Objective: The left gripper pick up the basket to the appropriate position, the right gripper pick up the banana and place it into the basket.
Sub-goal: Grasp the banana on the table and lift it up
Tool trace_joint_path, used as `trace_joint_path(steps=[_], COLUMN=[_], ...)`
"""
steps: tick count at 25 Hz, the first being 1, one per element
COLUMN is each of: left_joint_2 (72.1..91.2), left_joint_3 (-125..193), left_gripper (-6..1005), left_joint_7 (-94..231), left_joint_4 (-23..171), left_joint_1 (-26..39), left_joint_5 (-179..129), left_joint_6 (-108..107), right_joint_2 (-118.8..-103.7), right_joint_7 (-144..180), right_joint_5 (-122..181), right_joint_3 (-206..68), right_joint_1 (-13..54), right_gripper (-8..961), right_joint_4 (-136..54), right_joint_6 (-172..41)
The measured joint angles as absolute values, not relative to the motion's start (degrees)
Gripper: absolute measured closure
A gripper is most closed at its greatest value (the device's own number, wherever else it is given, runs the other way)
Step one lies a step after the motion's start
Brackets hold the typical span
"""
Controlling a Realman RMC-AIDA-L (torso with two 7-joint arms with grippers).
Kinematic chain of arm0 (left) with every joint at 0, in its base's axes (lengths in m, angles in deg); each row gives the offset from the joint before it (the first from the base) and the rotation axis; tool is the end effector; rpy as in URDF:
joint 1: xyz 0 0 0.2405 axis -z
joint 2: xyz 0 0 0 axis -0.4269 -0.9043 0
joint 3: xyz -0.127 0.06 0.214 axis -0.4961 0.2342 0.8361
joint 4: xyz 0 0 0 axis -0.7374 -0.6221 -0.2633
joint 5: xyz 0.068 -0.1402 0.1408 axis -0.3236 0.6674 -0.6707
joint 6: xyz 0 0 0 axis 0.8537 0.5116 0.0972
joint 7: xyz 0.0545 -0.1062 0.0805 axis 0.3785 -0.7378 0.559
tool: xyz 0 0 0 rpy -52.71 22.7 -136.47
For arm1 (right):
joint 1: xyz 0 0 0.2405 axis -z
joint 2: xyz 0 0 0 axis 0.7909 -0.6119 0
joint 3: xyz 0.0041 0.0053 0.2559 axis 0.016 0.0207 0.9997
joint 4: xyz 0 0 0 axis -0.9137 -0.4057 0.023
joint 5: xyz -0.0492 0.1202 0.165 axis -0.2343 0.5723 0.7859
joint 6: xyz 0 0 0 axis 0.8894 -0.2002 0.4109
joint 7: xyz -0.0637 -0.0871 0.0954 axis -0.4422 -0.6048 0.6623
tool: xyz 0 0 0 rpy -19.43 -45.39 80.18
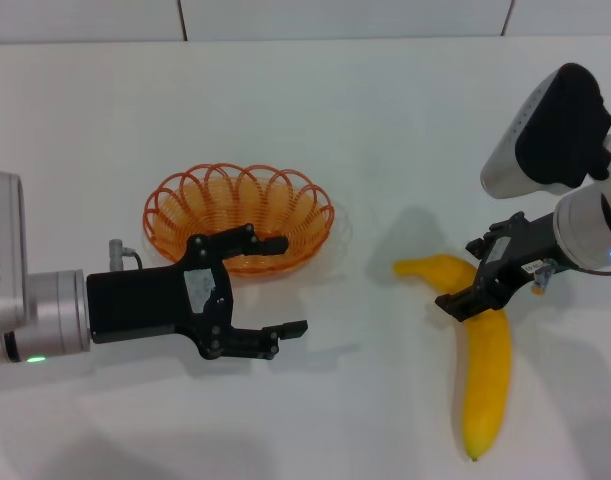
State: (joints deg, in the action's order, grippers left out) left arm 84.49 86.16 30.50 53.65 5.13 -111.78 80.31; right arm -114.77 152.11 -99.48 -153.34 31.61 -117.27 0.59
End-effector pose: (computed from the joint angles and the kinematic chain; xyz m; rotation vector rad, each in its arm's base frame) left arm -0.2527 0.2968 -0.0518 -2.8039 0.1637 -0.7714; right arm 0.2280 0.3238 -0.0210 -2.6383 0.6953 -0.4605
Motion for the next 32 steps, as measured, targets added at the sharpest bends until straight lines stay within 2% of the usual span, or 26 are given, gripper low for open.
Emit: trace_joint_path(steps=[9, 14, 19, 32], left_joint_2=[84.49, 84.43, 84.41, 84.52], left_joint_3=[86.16, 86.16, 86.16, 86.16], left_gripper=[107, 107, 106, 107], left_joint_7=[30.50, 30.50, 30.50, 30.72], left_joint_4=[53.65, 53.65, 53.65, 53.65], left_joint_1=[5.14, 5.16, 5.05, 5.28], left_joint_5=[-111.78, -111.79, -111.79, -111.79], left_joint_6=[80.31, 80.31, 80.31, 80.32], right_joint_2=[-114.78, -114.77, -114.78, -114.71], right_joint_7=[152.62, 152.67, 152.72, 150.57], right_joint_5=[-99.48, -99.39, -99.17, -98.90], right_joint_3=[-153.24, -153.17, -153.17, -152.45], right_joint_1=[31.09, 30.48, 30.32, 29.51], right_gripper=[102, 334, 466, 465], right_joint_4=[-116.81, -115.72, -116.68, -127.08], right_joint_6=[1.04, 1.32, 1.66, 0.66])
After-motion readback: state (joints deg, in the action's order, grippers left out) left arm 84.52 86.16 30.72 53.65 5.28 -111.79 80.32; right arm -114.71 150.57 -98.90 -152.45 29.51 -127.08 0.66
